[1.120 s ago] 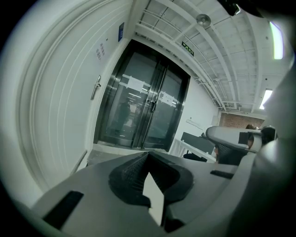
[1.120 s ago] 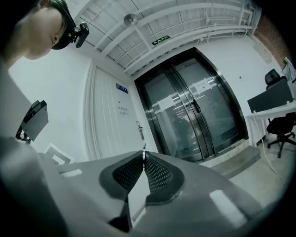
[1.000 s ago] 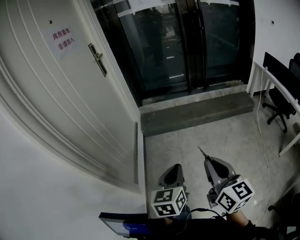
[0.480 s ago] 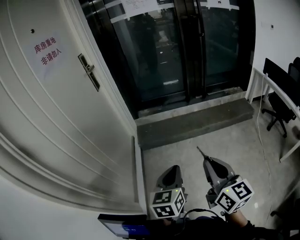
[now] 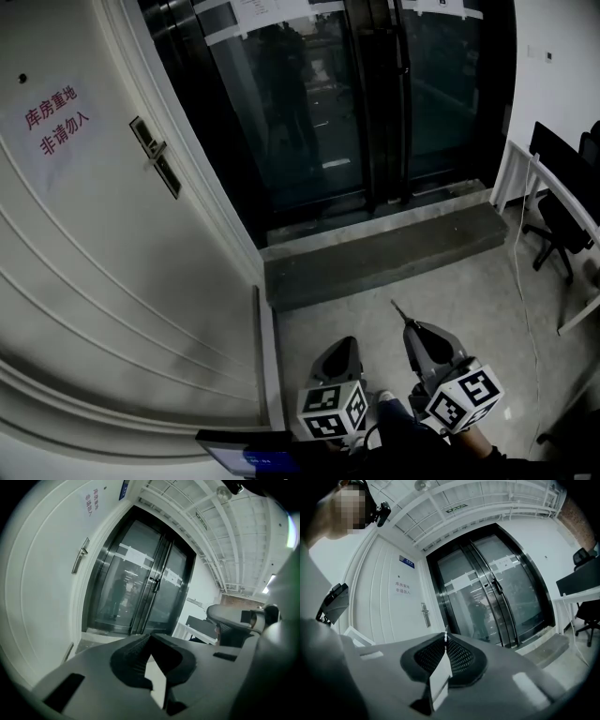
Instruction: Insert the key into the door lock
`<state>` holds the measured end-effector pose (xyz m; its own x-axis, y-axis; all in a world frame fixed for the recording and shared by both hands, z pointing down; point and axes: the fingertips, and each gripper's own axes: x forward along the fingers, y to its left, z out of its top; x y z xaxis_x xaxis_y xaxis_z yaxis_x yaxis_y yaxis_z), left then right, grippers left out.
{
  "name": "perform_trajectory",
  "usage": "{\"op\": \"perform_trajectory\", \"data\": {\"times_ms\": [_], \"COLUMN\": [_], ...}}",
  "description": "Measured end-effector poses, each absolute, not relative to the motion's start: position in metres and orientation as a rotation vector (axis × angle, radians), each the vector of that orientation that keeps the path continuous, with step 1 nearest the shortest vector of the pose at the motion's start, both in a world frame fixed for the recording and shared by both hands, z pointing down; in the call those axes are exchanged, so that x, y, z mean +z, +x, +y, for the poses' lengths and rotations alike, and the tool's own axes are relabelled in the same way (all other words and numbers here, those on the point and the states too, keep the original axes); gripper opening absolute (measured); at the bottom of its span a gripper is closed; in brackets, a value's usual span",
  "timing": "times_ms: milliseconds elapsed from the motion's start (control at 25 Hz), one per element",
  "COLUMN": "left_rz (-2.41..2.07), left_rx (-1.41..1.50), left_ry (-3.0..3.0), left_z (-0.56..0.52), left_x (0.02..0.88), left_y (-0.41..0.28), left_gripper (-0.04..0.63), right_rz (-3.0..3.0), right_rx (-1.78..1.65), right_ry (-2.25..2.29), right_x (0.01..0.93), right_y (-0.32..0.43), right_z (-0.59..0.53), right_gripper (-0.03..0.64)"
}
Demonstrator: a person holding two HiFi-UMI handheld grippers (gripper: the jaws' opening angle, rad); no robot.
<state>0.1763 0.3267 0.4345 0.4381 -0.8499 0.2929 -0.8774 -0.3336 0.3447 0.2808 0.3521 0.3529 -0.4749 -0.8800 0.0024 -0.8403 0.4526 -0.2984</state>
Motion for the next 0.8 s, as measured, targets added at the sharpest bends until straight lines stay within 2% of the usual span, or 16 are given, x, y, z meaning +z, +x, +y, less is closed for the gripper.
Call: {"op": "perform_trajectory", "data": {"times_ms": [400, 800], "left_rz": [-1.514, -1.556], "left_rx": [0.042, 0.044], "left_ry": [2.236, 2.195], "left_z": [0.212, 0.154], "left_x": [0.406, 0.41], "left_y": [0.211, 0.228], "left_gripper": [0.0, 0.0], "right_rz": [2.58, 2.592], "right_rx": [-0.362, -0.416], "right_ry": [-1.445, -1.413], "right_x": [0.328, 0.339], "right_y": [0.317, 0.338], "right_z": [0.235, 0.171], "right_gripper": [0.012, 0.012]}}
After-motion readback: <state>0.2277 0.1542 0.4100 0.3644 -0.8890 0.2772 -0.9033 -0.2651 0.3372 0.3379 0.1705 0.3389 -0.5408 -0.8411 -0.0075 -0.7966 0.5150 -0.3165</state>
